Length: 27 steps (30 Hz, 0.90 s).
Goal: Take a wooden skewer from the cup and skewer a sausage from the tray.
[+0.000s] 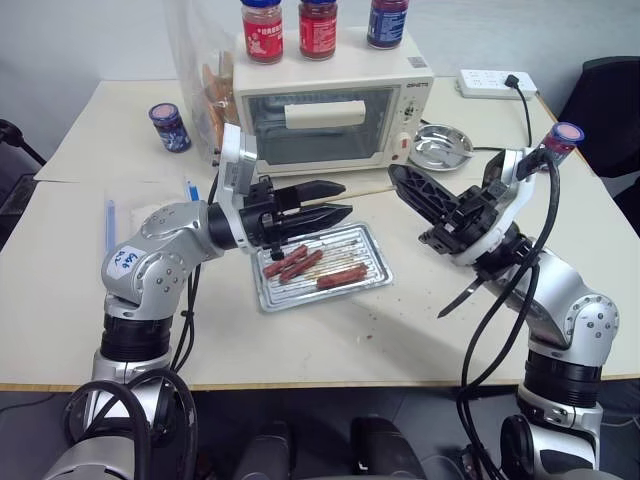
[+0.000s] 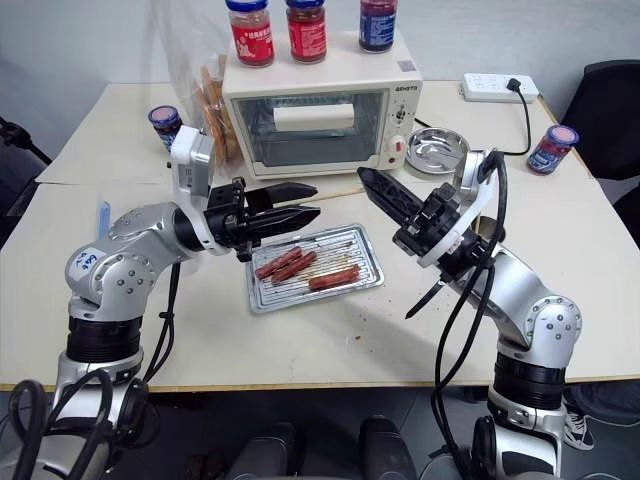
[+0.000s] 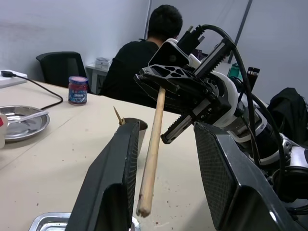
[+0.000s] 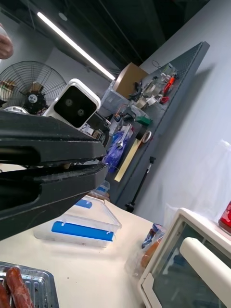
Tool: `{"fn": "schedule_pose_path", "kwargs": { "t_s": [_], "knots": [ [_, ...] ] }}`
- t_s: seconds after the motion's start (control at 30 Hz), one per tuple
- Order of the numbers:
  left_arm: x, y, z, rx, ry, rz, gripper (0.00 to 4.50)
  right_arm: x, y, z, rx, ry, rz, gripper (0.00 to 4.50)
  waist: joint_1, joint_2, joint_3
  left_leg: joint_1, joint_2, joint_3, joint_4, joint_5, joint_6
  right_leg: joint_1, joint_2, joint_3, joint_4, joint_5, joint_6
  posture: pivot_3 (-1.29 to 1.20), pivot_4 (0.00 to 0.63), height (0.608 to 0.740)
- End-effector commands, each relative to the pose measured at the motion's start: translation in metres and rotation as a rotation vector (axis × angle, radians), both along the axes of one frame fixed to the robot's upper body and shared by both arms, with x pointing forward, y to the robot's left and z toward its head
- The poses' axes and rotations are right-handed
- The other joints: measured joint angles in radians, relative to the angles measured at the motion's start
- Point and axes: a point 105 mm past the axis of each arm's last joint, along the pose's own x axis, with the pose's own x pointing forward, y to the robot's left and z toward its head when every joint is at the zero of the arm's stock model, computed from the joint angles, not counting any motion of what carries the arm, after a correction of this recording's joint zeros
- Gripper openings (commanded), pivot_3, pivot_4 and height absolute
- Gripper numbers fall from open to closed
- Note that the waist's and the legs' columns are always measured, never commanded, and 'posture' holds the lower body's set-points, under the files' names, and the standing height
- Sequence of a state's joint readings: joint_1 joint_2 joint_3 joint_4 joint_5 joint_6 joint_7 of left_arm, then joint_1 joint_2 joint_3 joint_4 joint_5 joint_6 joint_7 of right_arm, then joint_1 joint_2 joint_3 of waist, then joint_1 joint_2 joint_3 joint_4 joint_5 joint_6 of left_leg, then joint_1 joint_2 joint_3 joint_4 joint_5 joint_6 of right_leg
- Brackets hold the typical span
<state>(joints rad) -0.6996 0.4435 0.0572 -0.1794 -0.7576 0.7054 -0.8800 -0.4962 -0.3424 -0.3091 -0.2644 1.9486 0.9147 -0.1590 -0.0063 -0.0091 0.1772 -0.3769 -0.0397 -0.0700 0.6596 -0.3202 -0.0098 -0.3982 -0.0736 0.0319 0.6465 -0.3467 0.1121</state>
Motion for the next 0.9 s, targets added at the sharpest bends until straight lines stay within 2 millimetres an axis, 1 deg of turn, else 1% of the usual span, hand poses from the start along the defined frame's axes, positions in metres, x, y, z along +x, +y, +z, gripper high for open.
{"fn": "schedule_pose_path", "kwargs": {
  "t_s": [0.03, 0.13, 0.23, 0.47, 0.5, 0.53, 0.63, 0.7, 0.73, 0.83, 0.9],
  "knots": [
    [-0.005, -0.001, 0.009, -0.019, -0.051, -0.009, 1.43, -0.009, 0.001, 0.012, 0.014, -0.058, 0.019, 0.0, 0.0, 0.0, 0.0, 0.0, 0.0, 0.0, 0.0, 0.0, 0.0, 0.0, 0.0, 0.0, 0.0, 0.0, 0.0, 0.0, 0.15, 0.74],
    [-0.004, -0.001, 0.009, -0.021, -0.05, -0.006, 0.69, -0.011, 0.002, 0.011, 0.008, -0.062, 0.025, 0.0, -0.001, 0.0, 0.0, 0.0, 0.0, 0.0, 0.0, 0.0, 0.0, 0.0, 0.0, 0.0, 0.0, 0.0, 0.0, 0.0, 0.15, 0.74],
    [-0.003, -0.001, 0.009, -0.022, -0.046, -0.004, 0.04, -0.011, 0.0, 0.011, 0.01, -0.065, 0.025, 0.0, 0.0, 0.0, 0.0, 0.0, 0.0, 0.0, 0.0, 0.0, 0.0, 0.0, 0.0, 0.0, 0.0, 0.0, 0.0, 0.0, 0.15, 0.74],
    [0.0, 0.001, 0.007, -0.013, -0.043, 0.01, 0.04, -0.013, 0.0, 0.011, 0.005, -0.072, 0.028, 0.0, 0.0, 0.0, 0.0, 0.0, 0.0, 0.0, 0.0, 0.0, 0.0, 0.0, 0.0, 0.0, 0.0, 0.0, 0.0, 0.0, 0.15, 0.74],
    [0.001, 0.002, 0.007, -0.01, -0.044, 0.014, 0.0, -0.013, 0.002, 0.011, 0.002, -0.072, 0.029, 0.5, 0.0, 0.0, 0.0, 0.0, 0.0, 0.0, 0.0, 0.0, 0.0, 0.0, 0.0, 0.0, 0.0, 0.0, 0.0, 0.0, 0.15, 0.74],
    [0.001, 0.002, 0.008, -0.007, -0.044, 0.016, 0.0, -0.013, 0.003, 0.012, -0.005, -0.073, 0.028, 0.69, 0.0, 0.0, 0.0, 0.0, 0.0, 0.0, 0.0, 0.0, 0.0, 0.0, 0.0, 0.0, 0.0, 0.0, 0.0, 0.0, 0.15, 0.74],
    [0.002, 0.006, 0.009, 0.002, -0.045, 0.027, 0.0, -0.011, 0.002, 0.012, -0.053, -0.068, 0.009, 1.45, 0.0, 0.0, 0.0, 0.0, 0.0, 0.0, 0.0, 0.0, 0.0, 0.0, 0.0, 0.0, 0.0, 0.0, 0.0, 0.0, 0.15, 0.74],
    [0.002, 0.012, 0.009, 0.017, -0.048, 0.039, 0.0, -0.008, -0.001, 0.011, -0.105, -0.058, -0.008, 2.0, 0.0, 0.0, 0.0, 0.0, 0.0, 0.0, 0.0, 0.0, 0.0, 0.0, 0.0, 0.0, 0.0, 0.0, 0.0, 0.0, 0.15, 0.74],
    [0.001, 0.016, 0.008, 0.03, -0.047, 0.05, 0.0, -0.004, -0.003, 0.011, -0.118, -0.051, -0.015, 2.19, -0.001, 0.0, 0.0, 0.0, 0.0, 0.0, 0.0, 0.0, 0.0, 0.0, 0.0, 0.0, -0.001, 0.0, 0.0, 0.0, 0.15, 0.74],
    [-0.003, 0.034, 0.006, 0.071, -0.037, 0.086, 0.0, 0.003, -0.011, 0.013, -0.171, -0.065, -0.024, 2.19, -0.006, 0.0, 0.0, 0.0, 0.0, 0.0, -0.001, 0.0, 0.0, 0.0, 0.0, 0.0, -0.001, 0.0, 0.0, 0.0, 0.15, 0.74],
    [-0.008, 0.051, 0.003, 0.114, -0.03, 0.127, 0.0, 0.008, -0.014, 0.012, -0.299, -0.117, -0.047, 2.19, -0.012, 0.001, 0.001, 0.0, 0.0, 0.0, -0.003, 0.0, 0.0, 0.0, 0.0, 0.0, -0.002, 0.0, 0.0, 0.0, 0.15, 0.74]
  ]
}}
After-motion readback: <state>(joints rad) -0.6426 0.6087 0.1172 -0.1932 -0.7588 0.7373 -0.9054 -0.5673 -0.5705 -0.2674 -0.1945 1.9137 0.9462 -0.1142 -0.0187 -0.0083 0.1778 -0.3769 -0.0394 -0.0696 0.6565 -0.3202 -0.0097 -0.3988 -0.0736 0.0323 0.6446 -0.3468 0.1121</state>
